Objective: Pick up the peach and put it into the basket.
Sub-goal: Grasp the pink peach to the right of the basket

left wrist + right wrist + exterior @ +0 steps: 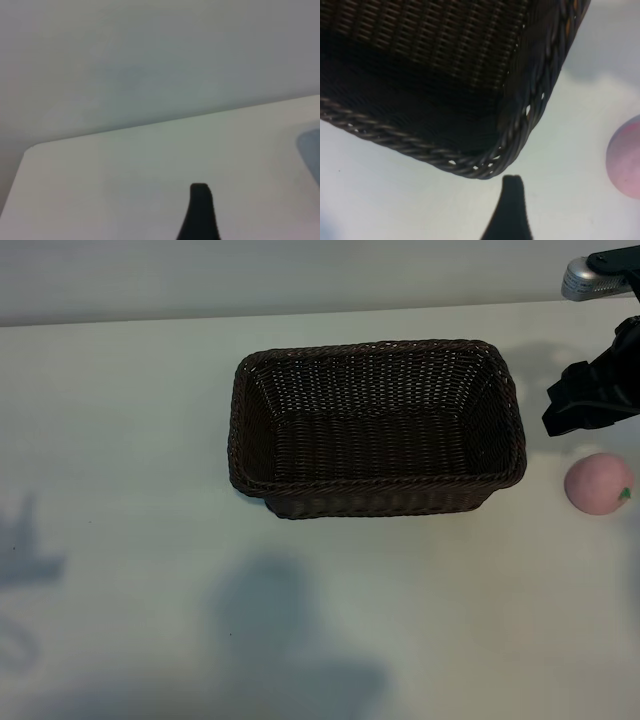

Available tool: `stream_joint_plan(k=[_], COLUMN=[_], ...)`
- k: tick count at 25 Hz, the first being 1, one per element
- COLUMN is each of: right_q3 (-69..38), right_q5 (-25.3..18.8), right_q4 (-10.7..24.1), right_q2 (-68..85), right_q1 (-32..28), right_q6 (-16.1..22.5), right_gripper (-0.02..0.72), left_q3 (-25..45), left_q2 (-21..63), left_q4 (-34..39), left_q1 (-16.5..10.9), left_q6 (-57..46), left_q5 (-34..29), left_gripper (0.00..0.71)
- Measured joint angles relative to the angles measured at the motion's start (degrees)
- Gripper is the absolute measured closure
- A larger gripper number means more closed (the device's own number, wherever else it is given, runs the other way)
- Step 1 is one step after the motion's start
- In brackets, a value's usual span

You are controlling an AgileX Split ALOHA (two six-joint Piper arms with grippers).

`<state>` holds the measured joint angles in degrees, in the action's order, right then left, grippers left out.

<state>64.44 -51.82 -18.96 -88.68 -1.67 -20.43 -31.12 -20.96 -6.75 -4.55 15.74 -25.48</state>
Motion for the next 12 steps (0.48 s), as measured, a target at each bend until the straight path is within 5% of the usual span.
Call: stream_joint_plan(k=[12], right_q3=[0.0], right_q5=[0.07], right_q4=[0.0], right_q2=[0.0], right_q1=[0.0], right_q6=[0.0], right_gripper=[0.109], left_q3=[0.12], left_q2=[8.72], left_q4=[0.53], left_q1=[-1.52], left_q6=[-2.26], left_q5=[-10.6], left_gripper=[0.129])
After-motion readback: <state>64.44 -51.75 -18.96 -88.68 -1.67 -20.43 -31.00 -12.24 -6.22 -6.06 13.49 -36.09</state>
